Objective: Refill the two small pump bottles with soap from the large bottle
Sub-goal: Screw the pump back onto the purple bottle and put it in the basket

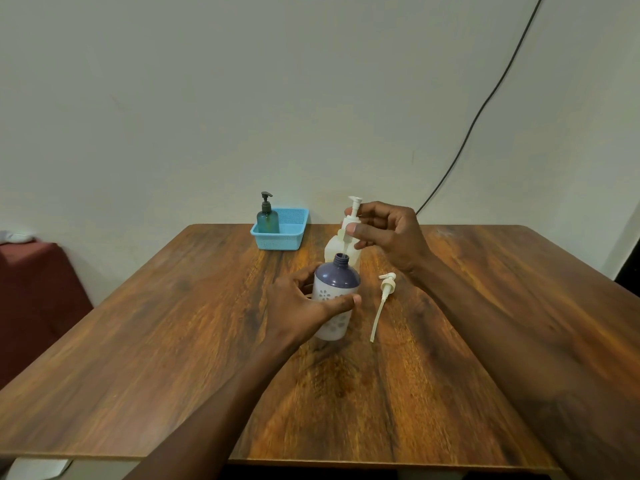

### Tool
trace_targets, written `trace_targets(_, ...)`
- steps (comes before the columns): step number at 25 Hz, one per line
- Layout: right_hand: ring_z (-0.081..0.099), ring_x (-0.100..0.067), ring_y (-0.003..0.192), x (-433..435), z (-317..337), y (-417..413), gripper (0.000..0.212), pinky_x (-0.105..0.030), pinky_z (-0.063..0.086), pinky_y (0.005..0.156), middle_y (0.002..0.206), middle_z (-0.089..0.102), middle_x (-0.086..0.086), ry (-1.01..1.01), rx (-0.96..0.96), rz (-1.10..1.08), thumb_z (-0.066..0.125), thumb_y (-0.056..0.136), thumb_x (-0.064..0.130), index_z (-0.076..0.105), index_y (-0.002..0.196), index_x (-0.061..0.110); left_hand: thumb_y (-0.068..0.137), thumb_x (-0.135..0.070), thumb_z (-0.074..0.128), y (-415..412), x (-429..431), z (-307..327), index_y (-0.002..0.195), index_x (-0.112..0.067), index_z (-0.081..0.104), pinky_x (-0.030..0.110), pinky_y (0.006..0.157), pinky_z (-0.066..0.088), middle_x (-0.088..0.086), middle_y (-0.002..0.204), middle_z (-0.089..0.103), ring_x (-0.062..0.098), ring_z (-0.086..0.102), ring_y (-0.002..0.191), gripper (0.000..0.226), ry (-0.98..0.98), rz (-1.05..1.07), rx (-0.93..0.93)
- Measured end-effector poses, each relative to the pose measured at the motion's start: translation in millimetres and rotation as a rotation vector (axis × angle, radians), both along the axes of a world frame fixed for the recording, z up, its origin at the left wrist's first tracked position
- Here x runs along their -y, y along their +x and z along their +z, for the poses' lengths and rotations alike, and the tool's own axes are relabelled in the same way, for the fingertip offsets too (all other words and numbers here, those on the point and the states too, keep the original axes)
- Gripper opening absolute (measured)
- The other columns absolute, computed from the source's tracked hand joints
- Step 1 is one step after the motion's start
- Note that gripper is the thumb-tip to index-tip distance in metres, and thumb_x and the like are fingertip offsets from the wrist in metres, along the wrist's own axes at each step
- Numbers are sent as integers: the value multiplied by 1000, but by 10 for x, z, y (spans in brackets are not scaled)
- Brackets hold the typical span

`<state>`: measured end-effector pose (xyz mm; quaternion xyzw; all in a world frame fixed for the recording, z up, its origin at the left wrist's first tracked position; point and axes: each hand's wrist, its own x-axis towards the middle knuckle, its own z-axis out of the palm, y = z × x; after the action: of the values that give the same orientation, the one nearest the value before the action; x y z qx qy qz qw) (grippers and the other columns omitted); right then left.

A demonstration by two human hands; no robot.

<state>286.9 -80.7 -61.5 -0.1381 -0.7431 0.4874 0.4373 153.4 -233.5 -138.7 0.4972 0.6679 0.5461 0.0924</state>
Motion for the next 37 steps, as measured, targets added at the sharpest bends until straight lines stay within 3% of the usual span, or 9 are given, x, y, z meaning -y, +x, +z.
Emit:
trace_targets(3,74,-22,107,-18,-48,-7,32,-40,62,85,115,77,-7,-5,100,62,71,95,9,70,126,9,66,-53,94,-5,-10,54,121,-43,64,6,67,53,-29,98,67,-23,63,84,63,27,2,11)
trace_targets(10,71,-18,117,7,-69,33,39,-35,59,98,124,74,-8,-28,269,241,69,96,7,62,134,5,65,-59,92,-68,-61,65,109,-38,72,30,70,65,-13,96,79,-1,74,81,52,87,37,13)
trace_targets(15,77,-15,86,73,-110,2,37,-32,65,74,92,79,-4,74,235,-89,95,70,22,74,96,9,66,-60,92,-67,-116,40,124,-34,72,13,71,59,-19,101,75,-8,71,85,66,78,74,-74)
trace_targets(18,75,-18,77,86,-142,-49,45,-38,65,72,82,77,-4,60,251,-184,100,57,34,69,82,13,67,-63,91,-81,-143,-16,126,-32,73,14,74,59,-16,106,77,-7,71,89,69,86,92,-118)
trace_targets(22,74,-7,81,75,-131,-35,56,-31,64,78,85,76,3,-51,285,-114,98,62,37,69,108,22,67,-61,91,-59,-151,12,127,-30,73,12,77,58,-16,109,76,-8,70,91,70,85,68,-109)
trace_targets(26,73,-9,100,85,-145,-34,41,-30,62,89,106,78,5,-3,287,5,84,83,37,73,120,24,67,-56,93,-52,-177,59,121,-29,75,11,73,57,-16,104,77,-8,71,89,63,99,58,-87)
trace_targets(31,68,-11,120,26,-126,-30,35,-36,57,102,126,74,1,-40,230,134,71,97,22,69,131,17,65,-53,95,-83,-198,75,116,-33,75,11,71,56,-19,97,75,-7,71,88,58,133,57,-72)
trace_targets(34,76,-10,98,72,-111,-64,26,-32,63,86,103,80,3,23,192,-59,86,83,24,79,107,15,65,-53,95,-57,-205,79,119,-29,76,12,71,56,-15,101,78,-7,71,88,62,140,68,-76)
trace_targets(37,72,-6,70,143,-117,-135,42,-22,62,63,76,75,5,42,182,-281,98,58,42,71,83,20,67,-52,95,-16,-207,71,124,-29,74,6,71,53,-18,105,75,-13,68,91,65,149,61,-112)
